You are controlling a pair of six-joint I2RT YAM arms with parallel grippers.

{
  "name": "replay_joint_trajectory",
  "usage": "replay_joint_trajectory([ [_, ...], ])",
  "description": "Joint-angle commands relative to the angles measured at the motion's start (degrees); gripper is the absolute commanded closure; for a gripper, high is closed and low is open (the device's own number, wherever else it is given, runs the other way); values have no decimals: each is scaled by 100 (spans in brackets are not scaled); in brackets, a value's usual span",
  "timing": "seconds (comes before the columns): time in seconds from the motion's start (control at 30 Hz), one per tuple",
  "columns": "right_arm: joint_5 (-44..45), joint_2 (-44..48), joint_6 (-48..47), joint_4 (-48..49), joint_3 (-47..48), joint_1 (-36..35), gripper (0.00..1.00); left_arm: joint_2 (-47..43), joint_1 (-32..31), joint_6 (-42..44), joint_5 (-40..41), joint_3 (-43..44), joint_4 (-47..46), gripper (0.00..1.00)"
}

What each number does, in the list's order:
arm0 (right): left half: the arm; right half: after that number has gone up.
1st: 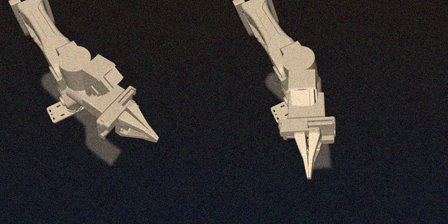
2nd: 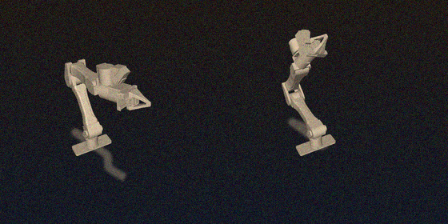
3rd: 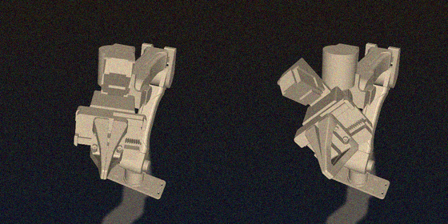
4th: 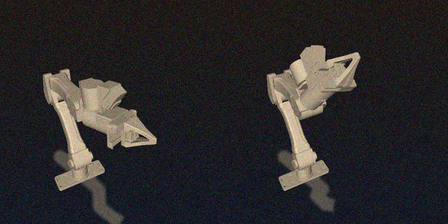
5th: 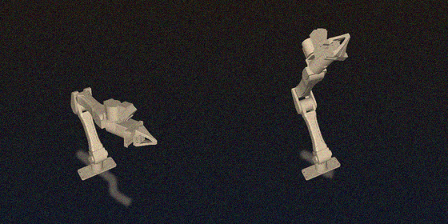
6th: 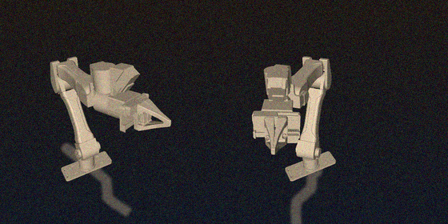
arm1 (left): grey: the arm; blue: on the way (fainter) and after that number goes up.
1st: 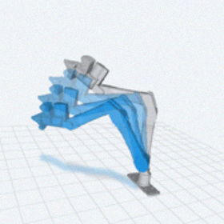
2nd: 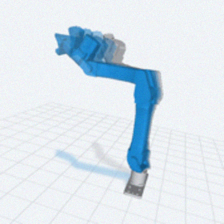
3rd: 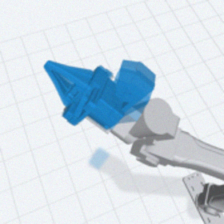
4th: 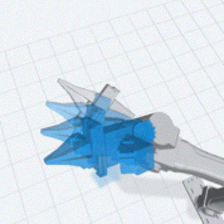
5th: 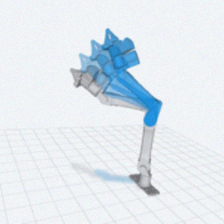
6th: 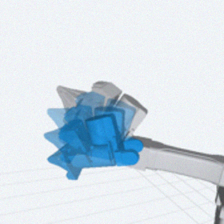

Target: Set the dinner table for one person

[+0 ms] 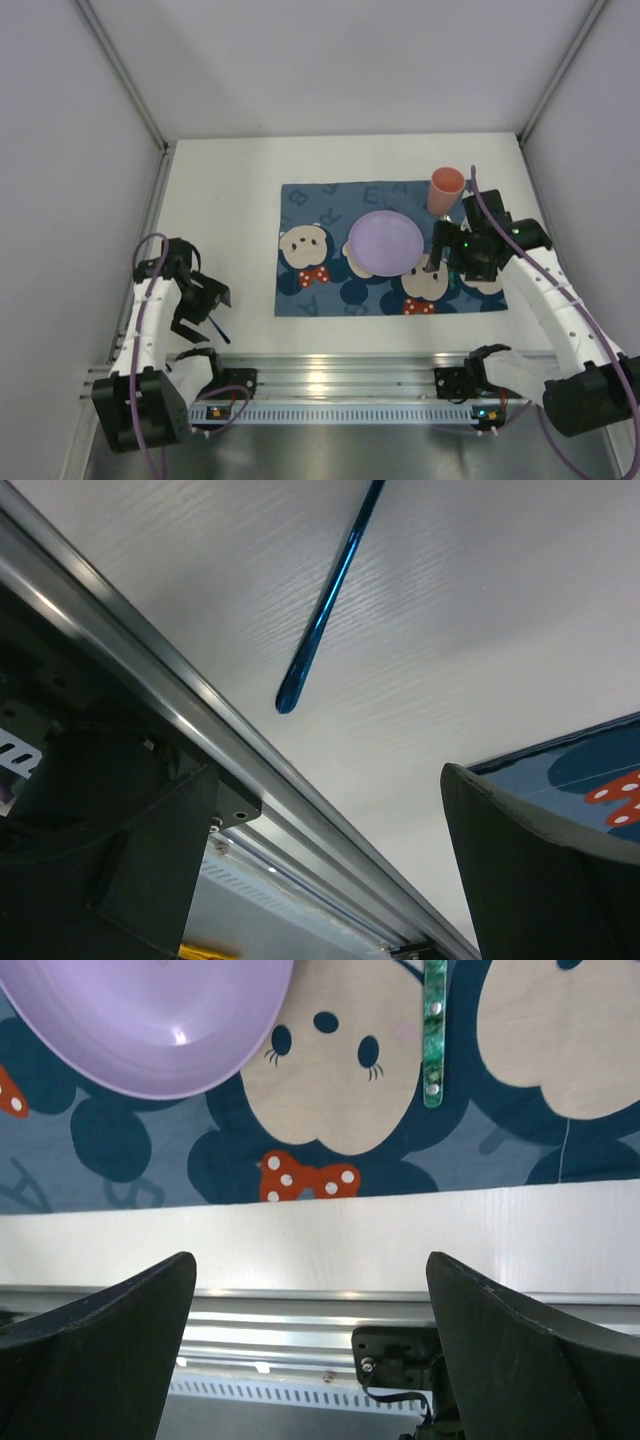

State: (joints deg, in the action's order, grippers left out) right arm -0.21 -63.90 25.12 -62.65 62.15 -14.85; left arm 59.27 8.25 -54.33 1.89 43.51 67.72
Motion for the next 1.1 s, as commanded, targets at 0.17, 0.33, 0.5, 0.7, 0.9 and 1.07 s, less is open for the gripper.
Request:
replay_joint_trajectory([
  [0.17, -866, 633, 107, -11, -511, -79, 1, 67, 185, -60, -39, -288, -433, 2],
  [0.33, -990, 738, -51, -28, -406, -88, 0, 445, 186, -245, -154, -711, -1181, 12],
  [0.5, -929, 756, -183, -264, -221, -88, 0, 831, 186, -386, 91, -853, -1472, 19],
  [0.7, -885, 870, -245, -502, -80, -79, 0, 1209, 186, -377, 549, -896, -1726, 29],
  [0.9, -797, 949, -271, -739, -80, -88, 0, 1666, 186, -491, 733, -1098, -2140, 36],
  [1.07, -700, 967, -271, -958, 60, -88, 0, 2341, 221, -317, 1005, -836, -2526, 51],
])
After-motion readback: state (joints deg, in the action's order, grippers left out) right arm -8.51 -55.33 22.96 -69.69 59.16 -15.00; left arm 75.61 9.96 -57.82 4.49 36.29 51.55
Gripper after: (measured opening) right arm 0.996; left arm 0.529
